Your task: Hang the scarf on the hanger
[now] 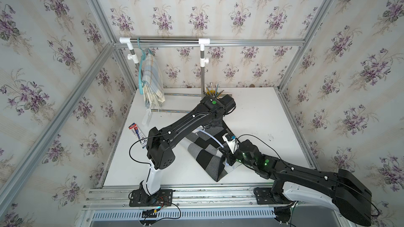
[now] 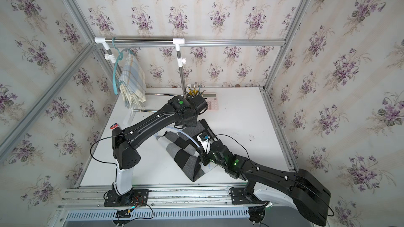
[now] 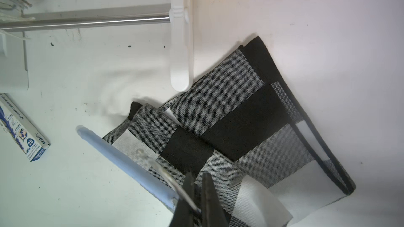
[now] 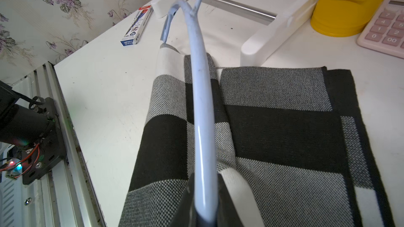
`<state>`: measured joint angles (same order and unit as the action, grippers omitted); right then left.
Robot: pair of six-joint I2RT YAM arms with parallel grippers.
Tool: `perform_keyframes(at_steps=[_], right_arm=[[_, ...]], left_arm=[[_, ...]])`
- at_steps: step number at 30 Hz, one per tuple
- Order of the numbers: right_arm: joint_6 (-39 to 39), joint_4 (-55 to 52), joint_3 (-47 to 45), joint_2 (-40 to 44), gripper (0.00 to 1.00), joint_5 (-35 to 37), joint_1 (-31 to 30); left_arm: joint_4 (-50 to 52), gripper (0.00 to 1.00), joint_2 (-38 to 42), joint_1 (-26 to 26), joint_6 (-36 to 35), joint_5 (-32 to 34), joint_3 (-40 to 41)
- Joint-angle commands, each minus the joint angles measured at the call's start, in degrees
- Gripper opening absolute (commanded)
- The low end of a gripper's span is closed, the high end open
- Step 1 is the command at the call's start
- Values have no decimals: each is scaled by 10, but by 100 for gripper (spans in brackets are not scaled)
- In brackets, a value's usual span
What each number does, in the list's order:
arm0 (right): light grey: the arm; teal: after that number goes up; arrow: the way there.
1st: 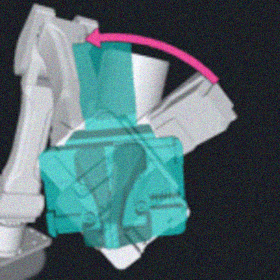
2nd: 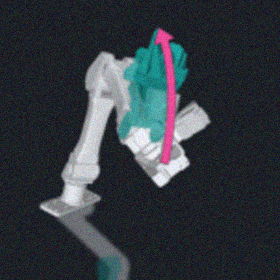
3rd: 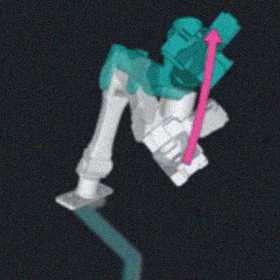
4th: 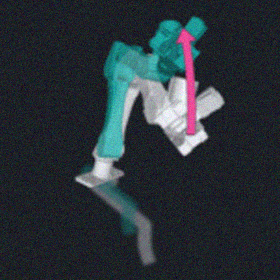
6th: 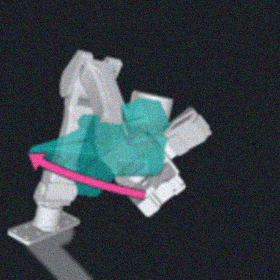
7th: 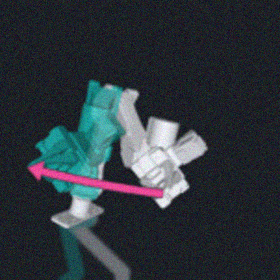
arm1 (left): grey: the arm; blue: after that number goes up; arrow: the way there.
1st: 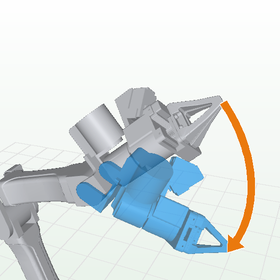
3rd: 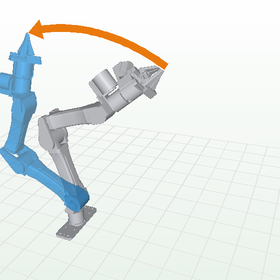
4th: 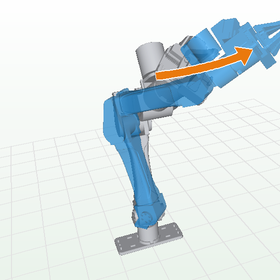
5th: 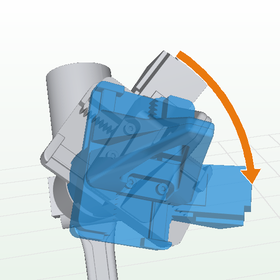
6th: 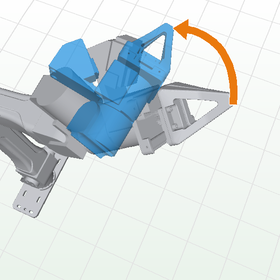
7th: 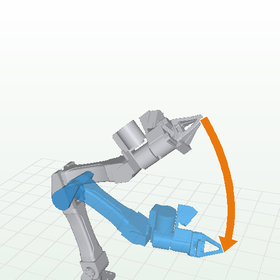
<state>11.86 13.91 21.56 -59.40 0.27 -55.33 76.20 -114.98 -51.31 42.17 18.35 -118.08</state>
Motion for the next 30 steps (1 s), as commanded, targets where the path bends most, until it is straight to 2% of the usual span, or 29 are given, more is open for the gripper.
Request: perform_keyframes(at_steps=[1, 3, 7, 11, 18, 21, 23, 26, 30], right_arm=[[-10, 11, 1, 2, 0, -14, -1], [-10, 10, 1, 5, 11, -28, -1], [-15, 4, 1, 18, 50, -71, -1], [0, -8, 0, 61, 71, -80, -1], [53, -28, -25, 182, 89, -71, 0], [96, -40, -23, 183, 94, -38, 0], [121, -40, -7, 136, 93, -52, 1], [153, -68, 53, 21, 89, -90, 2], [163, -99, 132, -120, 84, -123, 2]], left_arm=[[20, 0, 14, 3, -23, 43, 14], [8, 0, 25, 3, -23, 49, 31], [-43, 0, 72, 3, -27, 49, 98], [-138, 0, 154, 2, -44, 17, 205], [-309, 0, 319, -1, -72, -63, 412], [-351, 0, 394, -2, -78, -91, 485], [-373, 0, 436, -3, -79, -109, 527], [-406, 0, 495, -4, -80, -139, 591], [-409, 0, 568, -5, -76, -149, 645]])
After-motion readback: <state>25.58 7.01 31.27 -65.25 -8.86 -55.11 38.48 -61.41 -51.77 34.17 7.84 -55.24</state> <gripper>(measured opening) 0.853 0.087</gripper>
